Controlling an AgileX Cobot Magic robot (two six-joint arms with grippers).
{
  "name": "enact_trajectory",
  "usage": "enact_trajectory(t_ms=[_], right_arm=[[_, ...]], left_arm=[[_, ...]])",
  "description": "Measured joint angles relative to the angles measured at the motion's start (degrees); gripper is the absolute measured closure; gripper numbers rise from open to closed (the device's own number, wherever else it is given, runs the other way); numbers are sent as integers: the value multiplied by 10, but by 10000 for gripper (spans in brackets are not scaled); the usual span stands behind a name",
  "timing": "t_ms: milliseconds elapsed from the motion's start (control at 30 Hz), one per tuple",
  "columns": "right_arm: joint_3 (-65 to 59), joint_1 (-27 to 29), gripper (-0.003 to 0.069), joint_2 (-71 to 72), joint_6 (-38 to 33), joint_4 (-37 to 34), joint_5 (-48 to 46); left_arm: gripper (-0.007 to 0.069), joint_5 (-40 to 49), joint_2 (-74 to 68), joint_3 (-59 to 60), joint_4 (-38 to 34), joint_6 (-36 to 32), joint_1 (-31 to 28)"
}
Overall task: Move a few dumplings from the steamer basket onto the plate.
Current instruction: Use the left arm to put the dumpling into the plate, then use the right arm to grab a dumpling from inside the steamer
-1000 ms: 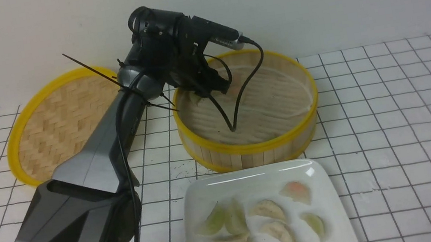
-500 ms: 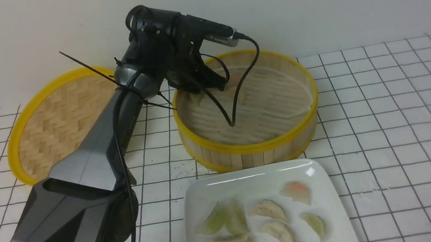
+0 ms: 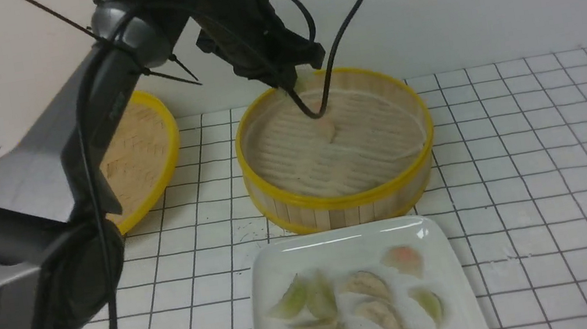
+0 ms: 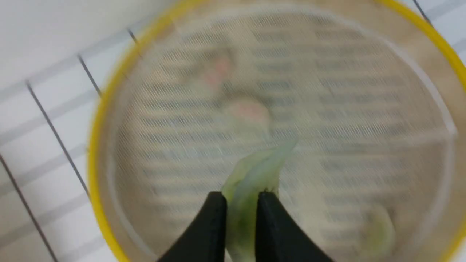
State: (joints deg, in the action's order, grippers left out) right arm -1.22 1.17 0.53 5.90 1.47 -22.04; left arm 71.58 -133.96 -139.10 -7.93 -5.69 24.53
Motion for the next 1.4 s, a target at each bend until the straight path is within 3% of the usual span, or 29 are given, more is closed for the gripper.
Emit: enact_trajectory(t_ms=[200, 333, 533, 700, 800, 933, 1167, 1400], right_arm=[[0, 0, 675, 0, 0, 0, 0], [0, 0, 675, 0, 0, 0, 0], [0, 0, 675, 0, 0, 0, 0], [0, 0, 675, 0, 0, 0, 0], [0, 0, 675, 0, 0, 0, 0], [0, 0, 675, 0, 0, 0, 0], [0, 0, 675, 0, 0, 0, 0], [0, 0, 675, 0, 0, 0, 0]], left_arm=[[551, -1, 155, 292, -26, -5, 42], [551, -1, 182, 388, -45, -17, 80], [547, -11, 147, 420, -51, -30, 119], [464, -15, 136, 420, -43, -13, 119], [324, -18, 135, 403, -37, 10, 120], [205, -55, 130, 332, -3, 68, 117], [186, -97, 41, 135, 50, 131, 70], [186, -123, -109, -40, 56, 86, 32]])
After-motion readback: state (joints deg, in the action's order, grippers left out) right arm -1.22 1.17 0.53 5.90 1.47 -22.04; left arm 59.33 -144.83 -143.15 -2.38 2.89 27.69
